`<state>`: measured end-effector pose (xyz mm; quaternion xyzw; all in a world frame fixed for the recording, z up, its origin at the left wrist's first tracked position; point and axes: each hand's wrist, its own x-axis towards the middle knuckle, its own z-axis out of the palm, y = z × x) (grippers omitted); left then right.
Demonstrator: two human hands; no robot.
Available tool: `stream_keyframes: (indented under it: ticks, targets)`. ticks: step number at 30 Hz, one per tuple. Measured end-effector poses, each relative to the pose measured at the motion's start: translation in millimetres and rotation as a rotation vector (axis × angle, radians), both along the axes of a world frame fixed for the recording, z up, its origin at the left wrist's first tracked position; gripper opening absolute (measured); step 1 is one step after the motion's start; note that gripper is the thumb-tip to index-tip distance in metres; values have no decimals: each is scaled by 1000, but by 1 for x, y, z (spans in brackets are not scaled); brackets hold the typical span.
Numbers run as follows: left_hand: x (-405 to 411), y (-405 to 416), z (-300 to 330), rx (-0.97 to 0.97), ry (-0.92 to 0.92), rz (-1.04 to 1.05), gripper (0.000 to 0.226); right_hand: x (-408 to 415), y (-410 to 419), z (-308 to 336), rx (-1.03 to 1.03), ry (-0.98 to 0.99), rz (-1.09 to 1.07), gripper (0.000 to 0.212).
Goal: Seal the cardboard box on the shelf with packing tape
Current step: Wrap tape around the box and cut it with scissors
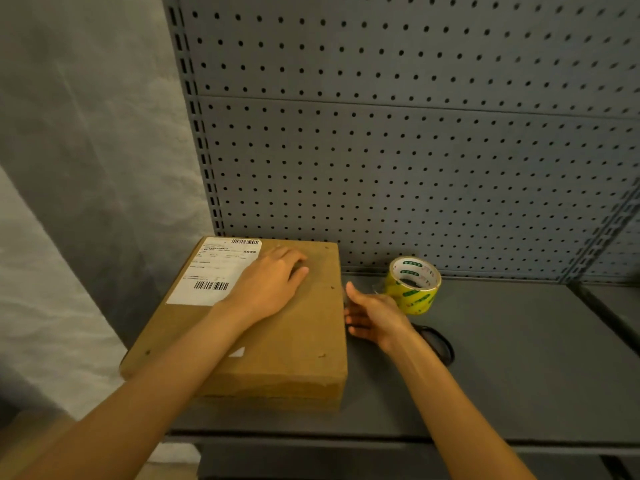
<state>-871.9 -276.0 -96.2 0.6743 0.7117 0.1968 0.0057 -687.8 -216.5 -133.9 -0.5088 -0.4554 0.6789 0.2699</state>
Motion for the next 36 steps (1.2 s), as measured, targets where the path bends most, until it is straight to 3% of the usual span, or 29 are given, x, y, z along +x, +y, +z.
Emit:
stream_keyframes:
  ticks: [4, 12, 16, 18, 20, 23, 26, 29, 36]
  targets:
    - [1, 1, -2, 23, 5, 8, 35, -12, -6, -5, 14, -26, -20, 50]
    - [2, 2, -1, 30, 14, 8, 33, -14, -26, -15, 131, -90, -134, 22]
    - [1, 2, -1, 40, 4, -1, 32, -11, -38, -12, 303, -180, -119, 35]
    - [0, 2, -2, 42, -1, -3, 32, -10, -37, -4, 502, -270, -115, 40]
    - [-1, 2, -4, 42, -13, -8, 31, -8, -36, 12, 728, -320, -40, 44]
    - [-3, 2, -5, 30, -36, -24, 33, -15, -37, 32, 904, -432, 251, 54]
    - [-3, 1, -5, 22, -44, -29, 40, -23, -39, 35, 941, -654, 482, 58]
    - [-1, 2, -5, 32, -33, -13, 45, -25, -41, 35, 980, -781, 562, 61]
    - [0, 4, -6, 60, -33, -8, 43, -11, -71, 41, 1037, -823, 633, 58]
